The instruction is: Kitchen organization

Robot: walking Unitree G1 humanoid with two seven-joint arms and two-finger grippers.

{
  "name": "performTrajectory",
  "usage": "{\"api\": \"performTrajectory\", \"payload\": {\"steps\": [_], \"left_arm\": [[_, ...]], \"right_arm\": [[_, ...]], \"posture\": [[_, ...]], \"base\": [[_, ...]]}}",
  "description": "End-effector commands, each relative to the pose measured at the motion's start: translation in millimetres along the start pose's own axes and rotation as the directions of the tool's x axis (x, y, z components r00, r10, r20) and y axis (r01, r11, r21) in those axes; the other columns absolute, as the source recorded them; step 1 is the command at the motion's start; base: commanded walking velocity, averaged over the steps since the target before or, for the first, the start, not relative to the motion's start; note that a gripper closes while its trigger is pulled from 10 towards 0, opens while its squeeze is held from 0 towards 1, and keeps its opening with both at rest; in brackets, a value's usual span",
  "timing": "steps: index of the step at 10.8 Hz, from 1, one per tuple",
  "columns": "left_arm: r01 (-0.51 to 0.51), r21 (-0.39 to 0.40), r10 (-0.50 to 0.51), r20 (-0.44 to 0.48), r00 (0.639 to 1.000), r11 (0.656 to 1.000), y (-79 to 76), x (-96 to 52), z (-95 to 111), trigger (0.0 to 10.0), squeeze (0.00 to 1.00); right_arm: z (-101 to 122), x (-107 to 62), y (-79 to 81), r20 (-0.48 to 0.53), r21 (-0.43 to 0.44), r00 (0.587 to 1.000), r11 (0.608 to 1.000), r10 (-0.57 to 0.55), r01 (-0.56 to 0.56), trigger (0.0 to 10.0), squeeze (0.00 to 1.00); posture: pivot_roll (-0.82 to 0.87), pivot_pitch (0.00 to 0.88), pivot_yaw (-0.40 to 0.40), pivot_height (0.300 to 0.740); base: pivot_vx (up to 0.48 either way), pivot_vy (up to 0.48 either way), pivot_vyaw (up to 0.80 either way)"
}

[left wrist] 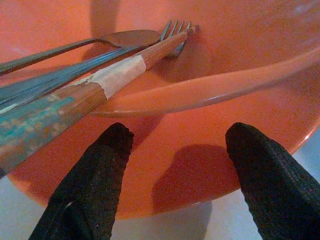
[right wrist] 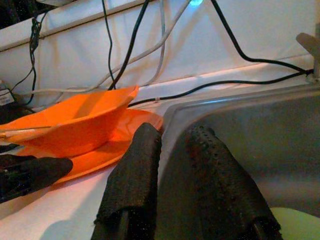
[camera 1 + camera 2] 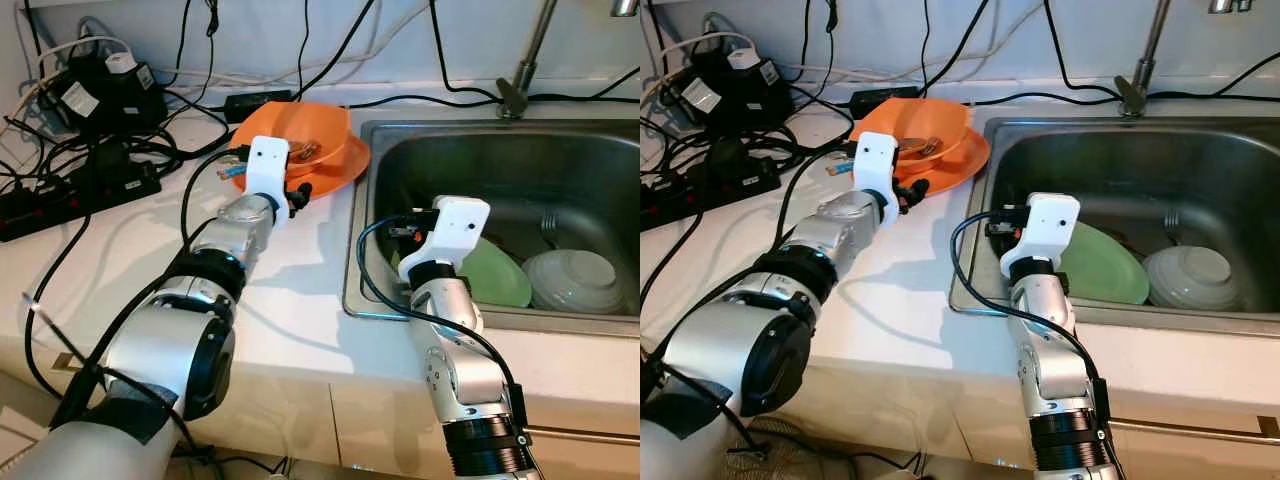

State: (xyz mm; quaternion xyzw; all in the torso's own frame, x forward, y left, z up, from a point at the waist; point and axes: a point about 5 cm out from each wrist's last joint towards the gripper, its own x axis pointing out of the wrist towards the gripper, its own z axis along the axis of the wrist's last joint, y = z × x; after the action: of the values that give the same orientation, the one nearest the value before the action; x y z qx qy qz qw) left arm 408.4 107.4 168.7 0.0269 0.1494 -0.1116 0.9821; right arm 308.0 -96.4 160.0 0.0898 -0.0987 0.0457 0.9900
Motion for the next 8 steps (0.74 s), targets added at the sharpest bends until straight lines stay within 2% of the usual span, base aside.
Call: {"api": "performTrajectory", "payload": {"steps": [1,5,6,8], "left_arm": [[-0.02,0.003,0.02,-0.121,0.992,1.0,10.9,-3.1,-30.2,10.0,0.0],[0.003,-0.006,-0.004,-0.102,0.995,1.0,25.5,-12.9,-32.2,10.0,0.0],[0.024,-0.056,-0.03,-0.108,0.994,0.998,25.6,-22.0,-36.8,10.0,0.0],[0.025,-0.101,-0.037,-0.129,0.991,0.995,29.7,-39.3,-47.3,10.0,0.0]], "right_arm": [[-15.8,-4.5,-4.4,-0.071,0.004,0.997,1.0,-0.017,0.017,10.0,0.0],[-12.5,6.8,-2.0,-0.058,0.005,0.998,1.0,0.003,-0.003,10.0,0.0],[-12.3,9.8,-1.2,-0.056,0.007,0.998,1.0,0.008,-0.008,10.0,0.0],[-13.8,11.3,1.4,-0.057,0.01,0.998,1.0,0.022,-0.021,10.0,0.0]], "posture": [[0.04,0.075,0.136,0.74],[0.07,0.048,0.127,0.74],[0.09,0.04,0.123,0.74],[0.1,0.033,0.119,0.74]], "base": [[0.0,0.0,0.0],[0.0,0.0,0.0],[0.0,0.0,0.0],[0.0,0.0,0.0]]}}
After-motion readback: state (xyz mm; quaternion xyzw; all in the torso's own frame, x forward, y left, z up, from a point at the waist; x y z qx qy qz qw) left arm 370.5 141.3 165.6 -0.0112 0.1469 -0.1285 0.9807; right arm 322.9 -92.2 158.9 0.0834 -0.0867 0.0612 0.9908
